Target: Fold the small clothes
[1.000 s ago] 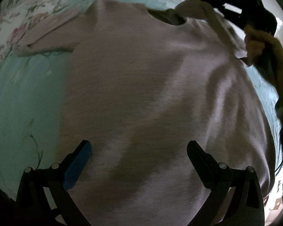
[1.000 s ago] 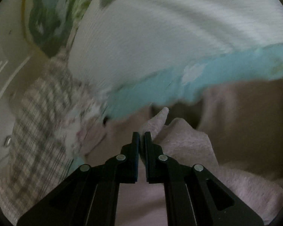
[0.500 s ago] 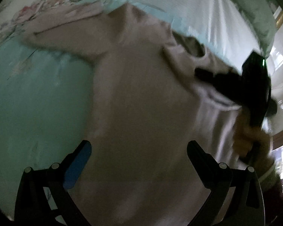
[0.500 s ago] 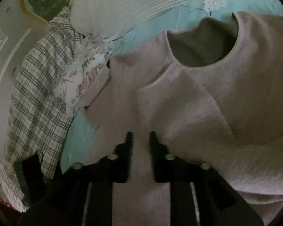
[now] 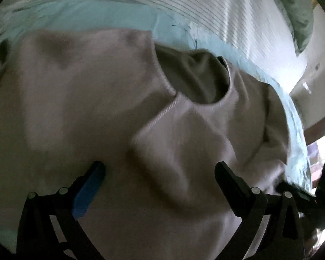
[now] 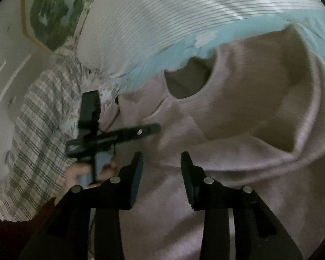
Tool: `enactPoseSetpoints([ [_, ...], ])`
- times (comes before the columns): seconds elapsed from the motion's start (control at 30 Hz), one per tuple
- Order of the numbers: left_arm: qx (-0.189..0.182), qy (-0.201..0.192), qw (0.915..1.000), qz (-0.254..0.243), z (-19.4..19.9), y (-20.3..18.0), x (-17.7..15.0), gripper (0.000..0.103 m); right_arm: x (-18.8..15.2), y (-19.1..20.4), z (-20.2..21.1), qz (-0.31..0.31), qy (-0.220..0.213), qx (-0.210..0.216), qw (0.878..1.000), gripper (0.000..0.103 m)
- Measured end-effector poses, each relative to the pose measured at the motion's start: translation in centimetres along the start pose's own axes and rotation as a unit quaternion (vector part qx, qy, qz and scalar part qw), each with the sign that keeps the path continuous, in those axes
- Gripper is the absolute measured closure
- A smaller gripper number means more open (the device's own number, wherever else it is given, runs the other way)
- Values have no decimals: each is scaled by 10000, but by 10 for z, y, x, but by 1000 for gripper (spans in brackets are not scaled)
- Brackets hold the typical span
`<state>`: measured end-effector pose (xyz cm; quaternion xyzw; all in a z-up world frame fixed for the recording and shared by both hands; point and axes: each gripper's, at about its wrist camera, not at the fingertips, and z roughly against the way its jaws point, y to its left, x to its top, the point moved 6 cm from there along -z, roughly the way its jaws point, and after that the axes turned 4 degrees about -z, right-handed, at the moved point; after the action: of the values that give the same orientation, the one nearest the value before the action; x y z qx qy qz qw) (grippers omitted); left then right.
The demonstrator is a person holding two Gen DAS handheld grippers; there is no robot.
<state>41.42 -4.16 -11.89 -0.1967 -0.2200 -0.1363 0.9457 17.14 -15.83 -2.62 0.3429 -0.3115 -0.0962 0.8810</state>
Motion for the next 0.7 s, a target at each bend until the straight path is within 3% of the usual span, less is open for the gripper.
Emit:
enactPoseSetpoints([
  [0.07, 44, -171, 9997, -195, -4, -5, 12, 12, -3, -5, 10, -126, -121, -48, 9998, 61],
  [0.1, -19, -242, 9994, -265, -5, -10, 17, 37, -3, -7, 14, -153, -149, -54, 9998, 61],
  [0.13, -95, -267, 9992, -292, -6, -12, 19, 72, -4, -8, 16, -186, -166, -56, 9997, 61],
  [0.17, -124, -236, 9992, -289, -10, -13, 18, 91, -5, -10, 18, -227, -169, -50, 9996, 61],
  [0.2, -155, -223, 9993, -272, -10, -13, 16, 98, -5, -11, 18, -265, -171, -52, 9995, 61],
  [0.37, 165, -830, 9958, -343, 31, -13, -6, 100, -7, -13, 27, -283, -201, -67, 9994, 61],
  [0.53, 355, -1370, 9899, 109, 96, 21, -51, 99, -8, -20, 41, -280, -325, -127, 9990, 61],
  [0.6, 175, -1320, 9908, 224, 104, 33, -66, 97, -8, -25, 44, -332, -346, -182, 9987, 61],
  [0.67, 12, -1031, 9943, 289, 96, 41, -74, 94, -9, -30, 44, -393, -331, -244, 9984, 61],
  [0.7, -37, -903, 9955, 295, 90, 42, -74, 87, -9, -32, 45, -418, -331, -273, 9982, 61],
])
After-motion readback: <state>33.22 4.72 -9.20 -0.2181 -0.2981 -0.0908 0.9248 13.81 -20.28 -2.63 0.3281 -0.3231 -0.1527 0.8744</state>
